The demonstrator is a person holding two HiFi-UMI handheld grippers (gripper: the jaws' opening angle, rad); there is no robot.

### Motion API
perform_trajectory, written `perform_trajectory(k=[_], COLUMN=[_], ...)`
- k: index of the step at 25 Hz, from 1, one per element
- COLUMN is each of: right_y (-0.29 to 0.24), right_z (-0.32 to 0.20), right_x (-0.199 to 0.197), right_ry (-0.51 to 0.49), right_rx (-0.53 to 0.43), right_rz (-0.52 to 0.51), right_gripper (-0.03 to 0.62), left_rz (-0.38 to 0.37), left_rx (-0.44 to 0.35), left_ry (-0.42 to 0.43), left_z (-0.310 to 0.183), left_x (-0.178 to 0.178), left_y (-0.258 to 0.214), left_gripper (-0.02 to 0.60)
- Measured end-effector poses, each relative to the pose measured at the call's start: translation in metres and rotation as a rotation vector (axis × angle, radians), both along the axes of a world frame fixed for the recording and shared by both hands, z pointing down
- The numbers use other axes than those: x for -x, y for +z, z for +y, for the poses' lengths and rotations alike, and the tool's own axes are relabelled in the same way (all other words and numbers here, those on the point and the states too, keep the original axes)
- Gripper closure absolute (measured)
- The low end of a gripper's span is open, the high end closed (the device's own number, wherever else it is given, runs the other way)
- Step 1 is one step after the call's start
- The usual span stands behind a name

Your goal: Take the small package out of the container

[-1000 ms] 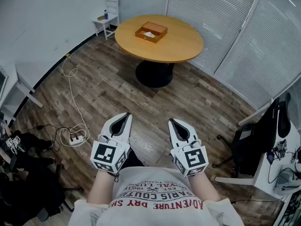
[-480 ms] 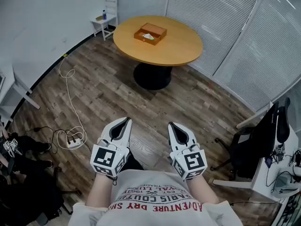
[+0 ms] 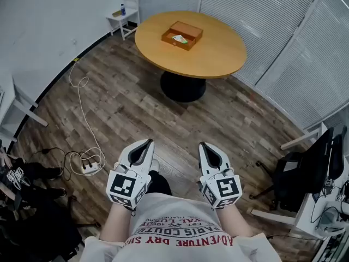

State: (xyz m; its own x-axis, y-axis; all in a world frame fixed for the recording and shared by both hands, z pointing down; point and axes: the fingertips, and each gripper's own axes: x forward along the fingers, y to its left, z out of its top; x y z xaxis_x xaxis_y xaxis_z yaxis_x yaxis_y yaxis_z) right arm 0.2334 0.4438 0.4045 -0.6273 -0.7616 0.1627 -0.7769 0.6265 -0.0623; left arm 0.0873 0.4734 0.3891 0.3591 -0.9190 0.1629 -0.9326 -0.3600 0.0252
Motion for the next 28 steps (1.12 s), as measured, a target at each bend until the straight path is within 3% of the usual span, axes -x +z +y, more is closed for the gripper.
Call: perform_trajectory(k=[16,20,28], right_y=[-0.01,-0.007,0.009], right_z=[-0.195,-0.228,-0.321], right_x=[0.146,0.161,0.162], right_ry=[0.063,0.071,0.07], right_rx=[0.075,0.093,0.109], right_rz=[0.027,0.042,0.053], right_gripper=[0.586,0.586,0.586], left_rz=[0.077,0.059,0.055], left_rx=[0.014,0.033,0.067], left_ry=[-0.027,-0.026,-0.018], left_z=[-0.187,-0.221,-0.314], left_x=[0.186,0.202,0.201], left_y=[-0.024,-0.018,0.0], left_gripper=[0.571,0.571,0.571])
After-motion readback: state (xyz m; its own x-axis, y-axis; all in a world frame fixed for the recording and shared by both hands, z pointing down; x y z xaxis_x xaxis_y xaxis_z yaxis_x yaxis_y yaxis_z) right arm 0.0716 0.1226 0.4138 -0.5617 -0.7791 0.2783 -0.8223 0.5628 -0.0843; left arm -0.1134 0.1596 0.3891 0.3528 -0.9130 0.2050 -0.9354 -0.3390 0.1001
